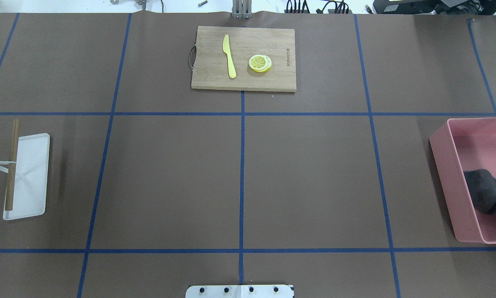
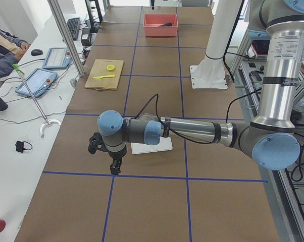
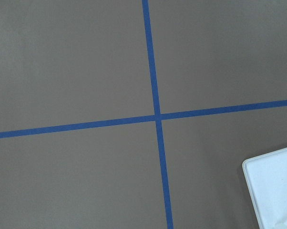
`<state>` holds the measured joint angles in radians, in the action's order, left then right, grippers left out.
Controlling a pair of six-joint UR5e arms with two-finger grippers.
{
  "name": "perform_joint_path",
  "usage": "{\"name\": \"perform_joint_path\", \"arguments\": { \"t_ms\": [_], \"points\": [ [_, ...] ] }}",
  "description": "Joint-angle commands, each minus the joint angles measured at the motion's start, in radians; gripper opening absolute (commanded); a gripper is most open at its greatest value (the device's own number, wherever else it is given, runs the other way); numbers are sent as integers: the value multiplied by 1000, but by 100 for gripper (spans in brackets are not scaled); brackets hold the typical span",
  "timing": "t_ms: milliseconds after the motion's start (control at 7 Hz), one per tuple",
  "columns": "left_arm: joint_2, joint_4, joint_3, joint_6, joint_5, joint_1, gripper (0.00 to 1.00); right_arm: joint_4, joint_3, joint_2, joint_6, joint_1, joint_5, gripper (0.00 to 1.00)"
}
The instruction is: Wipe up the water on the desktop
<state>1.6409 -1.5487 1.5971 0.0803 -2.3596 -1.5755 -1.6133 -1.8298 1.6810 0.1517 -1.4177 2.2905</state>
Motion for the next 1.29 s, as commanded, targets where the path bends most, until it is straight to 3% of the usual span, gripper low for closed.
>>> {"name": "perform_joint_path", "arguments": {
  "t_ms": [0, 571, 1000, 1143],
  "points": [
    [5, -2, 9, -1, -1, 0, 98, 0, 1, -4, 5, -1, 0, 100],
    [1, -2, 18, 1, -1, -1, 98, 1, -34, 37, 5, -12, 7, 100],
    [-7, -2, 29, 1, 0, -1, 98, 1, -190, 184, 11, -15, 7, 100],
    [-7, -2, 27, 1, -1, -1, 98, 3, -200, 207, 11, -15, 9, 100]
  ]
}}
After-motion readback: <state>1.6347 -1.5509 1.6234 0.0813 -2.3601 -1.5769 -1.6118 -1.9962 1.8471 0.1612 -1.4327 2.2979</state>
